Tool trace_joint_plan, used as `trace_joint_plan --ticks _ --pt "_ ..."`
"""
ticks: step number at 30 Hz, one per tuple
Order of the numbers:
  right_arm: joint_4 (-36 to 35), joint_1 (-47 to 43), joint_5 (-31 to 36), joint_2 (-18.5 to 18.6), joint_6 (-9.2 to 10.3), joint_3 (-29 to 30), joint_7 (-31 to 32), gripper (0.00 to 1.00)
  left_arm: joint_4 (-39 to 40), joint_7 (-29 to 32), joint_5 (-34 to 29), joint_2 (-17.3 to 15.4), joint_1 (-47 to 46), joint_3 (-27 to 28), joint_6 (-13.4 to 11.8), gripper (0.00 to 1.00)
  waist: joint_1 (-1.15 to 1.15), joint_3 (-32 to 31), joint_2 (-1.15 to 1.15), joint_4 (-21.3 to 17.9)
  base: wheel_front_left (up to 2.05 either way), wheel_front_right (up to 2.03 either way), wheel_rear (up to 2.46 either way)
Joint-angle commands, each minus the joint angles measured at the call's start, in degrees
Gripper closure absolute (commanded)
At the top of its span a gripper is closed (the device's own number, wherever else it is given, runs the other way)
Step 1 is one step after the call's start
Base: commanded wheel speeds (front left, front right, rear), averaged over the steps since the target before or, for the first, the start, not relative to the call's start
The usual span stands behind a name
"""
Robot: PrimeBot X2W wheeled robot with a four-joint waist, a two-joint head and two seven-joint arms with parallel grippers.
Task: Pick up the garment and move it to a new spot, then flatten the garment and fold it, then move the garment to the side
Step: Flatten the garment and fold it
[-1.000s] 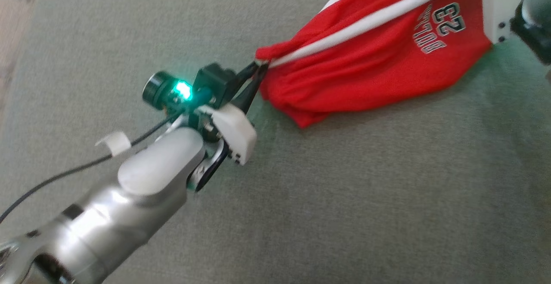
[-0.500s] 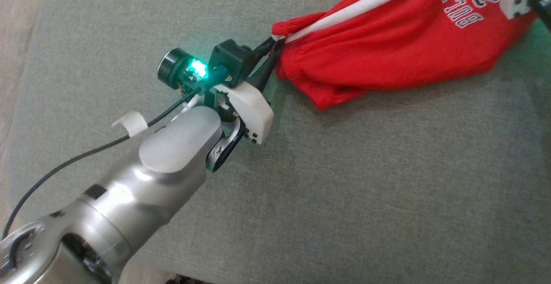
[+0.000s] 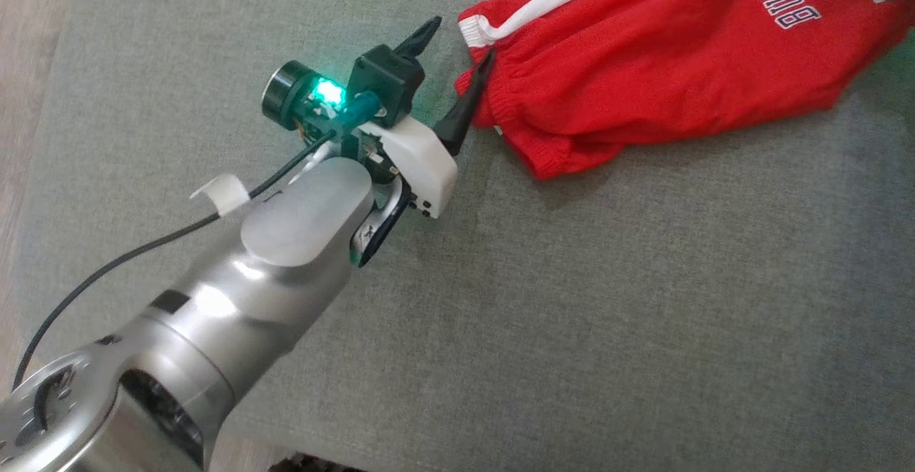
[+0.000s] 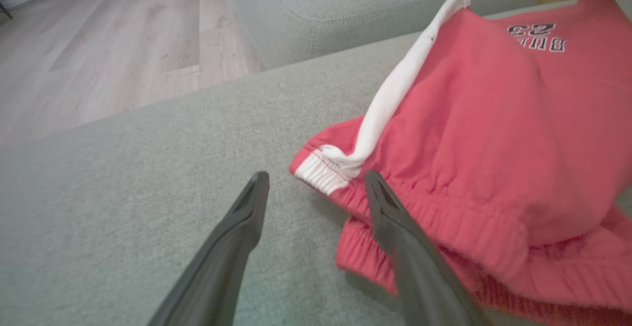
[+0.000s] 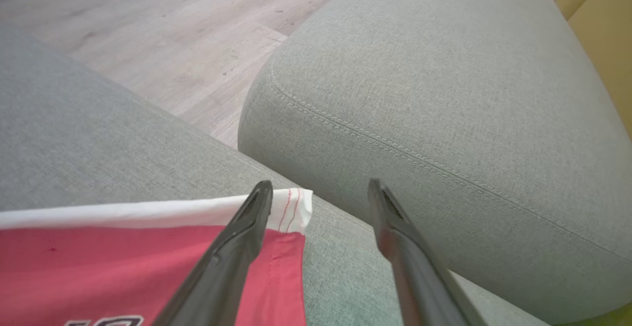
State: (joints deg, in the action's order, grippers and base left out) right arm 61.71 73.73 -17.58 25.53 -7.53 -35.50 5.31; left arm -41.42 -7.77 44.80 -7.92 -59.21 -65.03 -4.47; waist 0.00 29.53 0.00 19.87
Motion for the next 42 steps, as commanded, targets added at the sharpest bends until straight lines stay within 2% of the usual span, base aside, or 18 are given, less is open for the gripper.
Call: trace_joint_plan --ticks 1,8,11,15,18,19,20,24,30,37,42 --pt "-0.5 1.4 -0.1 -1.2 0.04 0.9 -1.3 0.00 0.5 -0.9 -0.3 -1.2 -2.0 1.9 0.0 0.00 0.00 -0.5 0.00 -0.2 0.00 0.00 0.00" --pt "2.8 -1.5 -2.1 -3.5 0.04 4.4 -9.9 0.00 -0.9 -4.8 1.1 -3.6 -0.5 5.5 -2.9 0.00 0.00 -4.6 0.00 -1.5 0.00 0.00 0.00" --pt "2.9 -3.3 -2.7 -4.6 0.04 5.7 -15.3 0.00 0.3 -6.3 2.4 -4.9 1.4 8.3 -4.0 0.00 0.00 -7.0 0.00 -2.7 0.00 0.00 0.00" --pt "1.5 -7.5 -5.0 -7.4 0.04 8.4 -19.3 0.00 3.8 -7.1 2.7 -7.1 5.0 12.6 -6.2 0.00 0.00 -10.8 0.00 -4.4 0.00 0.00 0.00" --pt "-2.1 -12.1 -6.4 -9.0 0.04 11.6 -20.2 0.00 9.7 -7.2 0.6 -8.5 9.0 17.7 -7.8 0.00 0.00 -13.8 0.00 -5.6 0.00 0.00 0.00" --pt "-4.7 -14.0 -6.6 -9.4 0.04 13.4 -20.2 0.00 11.8 -7.2 -0.5 -8.9 10.8 19.4 -8.4 0.00 0.00 -14.7 0.00 -6.0 0.00 0.00 0.00" --pt "-10.2 -19.3 -6.3 -10.3 0.04 17.5 -20.3 0.00 15.8 -7.2 -2.6 -9.1 15.1 22.9 -9.3 0.00 0.00 -16.5 0.00 -6.7 0.00 0.00 0.00" --pt "-20.3 -31.7 -2.6 -14.0 0.04 23.9 -20.3 0.00 20.5 -7.2 -5.9 -8.8 24.7 27.7 -10.6 0.00 0.00 -19.6 0.00 -8.6 0.00 0.00 0.00" --pt "-31.4 -48.7 2.7 -20.1 0.04 31.6 -20.3 0.00 23.8 -7.2 -9.9 -7.6 36.1 32.7 -9.2 0.00 0.00 -23.5 0.00 -10.5 0.00 0.00 0.00" --pt "-38.1 -61.0 4.5 -22.3 0.04 33.3 -20.3 0.00 25.3 -7.2 -13.5 -6.0 44.4 37.3 -7.4 0.00 0.00 -25.9 0.00 -12.2 0.00 0.00 0.00" --pt "-41.5 -64.9 3.4 -22.6 0.04 33.2 -19.7 0.00 25.9 -7.2 -16.3 -4.2 48.3 40.4 -6.0 0.00 0.00 -25.8 0.00 -12.8 0.00 0.00 0.00"
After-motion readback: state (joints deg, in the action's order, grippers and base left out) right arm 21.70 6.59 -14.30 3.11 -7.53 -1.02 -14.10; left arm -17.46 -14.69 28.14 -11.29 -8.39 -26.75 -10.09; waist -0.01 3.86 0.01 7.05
